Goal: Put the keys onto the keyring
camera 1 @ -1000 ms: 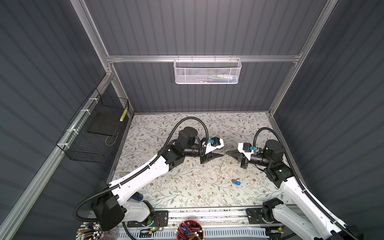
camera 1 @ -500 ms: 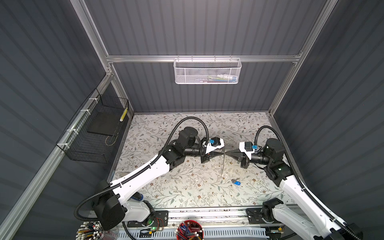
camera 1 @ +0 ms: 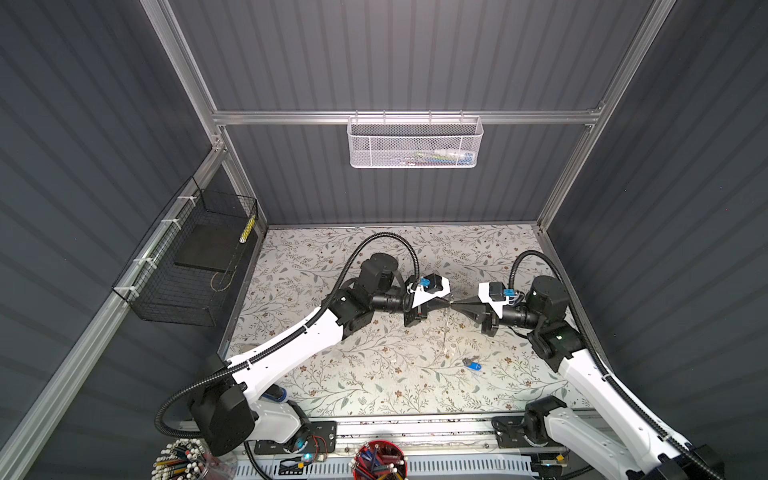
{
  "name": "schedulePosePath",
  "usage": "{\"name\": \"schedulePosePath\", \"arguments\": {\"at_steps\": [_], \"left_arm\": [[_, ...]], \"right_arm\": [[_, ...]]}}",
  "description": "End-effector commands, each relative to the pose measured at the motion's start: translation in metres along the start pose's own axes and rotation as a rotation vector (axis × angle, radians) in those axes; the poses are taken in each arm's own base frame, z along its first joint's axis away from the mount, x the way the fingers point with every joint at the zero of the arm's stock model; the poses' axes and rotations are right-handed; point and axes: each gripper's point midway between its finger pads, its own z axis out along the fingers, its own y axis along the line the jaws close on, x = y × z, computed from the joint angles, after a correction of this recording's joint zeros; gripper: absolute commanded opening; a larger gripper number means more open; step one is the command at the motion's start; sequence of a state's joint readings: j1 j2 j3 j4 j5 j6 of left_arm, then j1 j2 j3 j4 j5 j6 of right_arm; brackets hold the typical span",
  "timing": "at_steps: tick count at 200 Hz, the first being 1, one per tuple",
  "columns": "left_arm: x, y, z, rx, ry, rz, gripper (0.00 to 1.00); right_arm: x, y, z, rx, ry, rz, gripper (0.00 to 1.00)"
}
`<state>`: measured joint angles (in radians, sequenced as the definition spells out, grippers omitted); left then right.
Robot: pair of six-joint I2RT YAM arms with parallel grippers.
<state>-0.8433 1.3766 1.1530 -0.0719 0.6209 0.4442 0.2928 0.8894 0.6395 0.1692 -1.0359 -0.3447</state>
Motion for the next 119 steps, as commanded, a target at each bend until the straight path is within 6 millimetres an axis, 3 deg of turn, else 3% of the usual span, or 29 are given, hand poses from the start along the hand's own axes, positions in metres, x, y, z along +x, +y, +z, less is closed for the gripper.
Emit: {"name": "schedulePosePath", "arguments": {"at_steps": [1,23,47,119], "left_arm": [[-0.008,0.005,0.001,0.003,0.008,-0.003,0.0],[-0.001,0.016,0.002,-0.029,0.1,-0.045,0.0],[0.002,0.023,0.007,-0.052,0.182,-0.077,0.0],[-0.012,0.013,0.014,-0.024,0.196,-0.003,0.0]], "right_arm": [[-0.01,-0.015,-0.006,0.105,0.044,-0.109,0.28],[-0.009,-0.027,-0.015,0.212,0.11,-0.201,0.37],[-0.007,-0.027,-0.018,0.211,0.156,-0.237,0.41],[-0.009,-0.024,-0.014,0.172,0.134,-0.176,0.31]]}}
